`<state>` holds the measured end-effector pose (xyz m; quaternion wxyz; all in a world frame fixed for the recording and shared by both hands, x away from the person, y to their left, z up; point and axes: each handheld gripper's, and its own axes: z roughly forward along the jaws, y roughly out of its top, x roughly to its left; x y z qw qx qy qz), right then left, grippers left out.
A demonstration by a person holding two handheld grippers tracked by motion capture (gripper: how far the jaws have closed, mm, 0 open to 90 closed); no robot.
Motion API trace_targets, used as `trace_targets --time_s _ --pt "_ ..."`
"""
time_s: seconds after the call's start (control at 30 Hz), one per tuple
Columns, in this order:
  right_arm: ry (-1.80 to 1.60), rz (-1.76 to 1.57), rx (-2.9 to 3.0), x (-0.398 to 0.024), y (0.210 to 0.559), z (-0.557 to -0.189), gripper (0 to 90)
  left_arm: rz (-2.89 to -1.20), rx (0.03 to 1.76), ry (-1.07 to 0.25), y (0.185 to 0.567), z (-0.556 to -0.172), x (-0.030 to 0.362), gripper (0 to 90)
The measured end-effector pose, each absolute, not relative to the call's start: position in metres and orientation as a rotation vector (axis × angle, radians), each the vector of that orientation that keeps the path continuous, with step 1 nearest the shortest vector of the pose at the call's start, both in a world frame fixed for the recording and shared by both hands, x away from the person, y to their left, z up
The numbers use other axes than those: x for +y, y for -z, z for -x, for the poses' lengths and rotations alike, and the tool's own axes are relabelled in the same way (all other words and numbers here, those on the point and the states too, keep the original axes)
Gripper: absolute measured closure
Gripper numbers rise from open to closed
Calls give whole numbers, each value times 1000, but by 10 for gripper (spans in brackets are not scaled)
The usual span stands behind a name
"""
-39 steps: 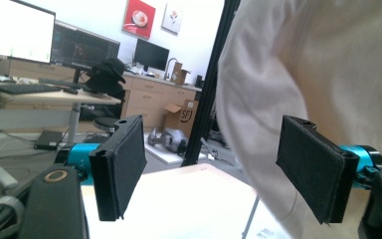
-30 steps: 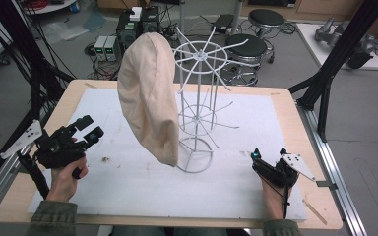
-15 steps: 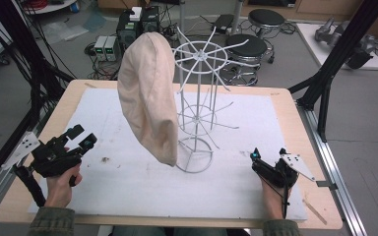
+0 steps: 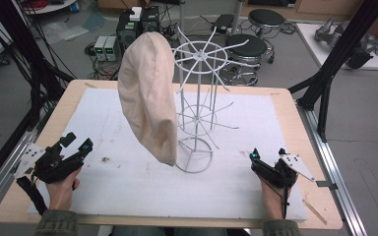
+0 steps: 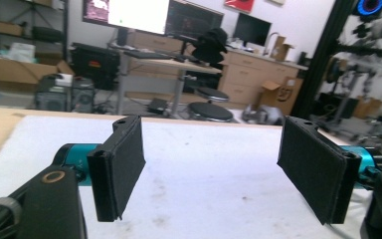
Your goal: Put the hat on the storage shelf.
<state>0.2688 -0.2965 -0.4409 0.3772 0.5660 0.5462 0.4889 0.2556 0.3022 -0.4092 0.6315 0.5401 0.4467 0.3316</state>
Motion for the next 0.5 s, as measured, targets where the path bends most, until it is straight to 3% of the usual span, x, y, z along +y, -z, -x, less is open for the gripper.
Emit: trace_targets --time_s 0.3,0.5 --pt "-1253 -1442 1395 -297 441 -268 46 -1200 1117 -893 414 -252 311 256" --pt "-1256 -1444 1397 -298 441 -267 46 -1098 1290 -1100 420 -246 318 281"
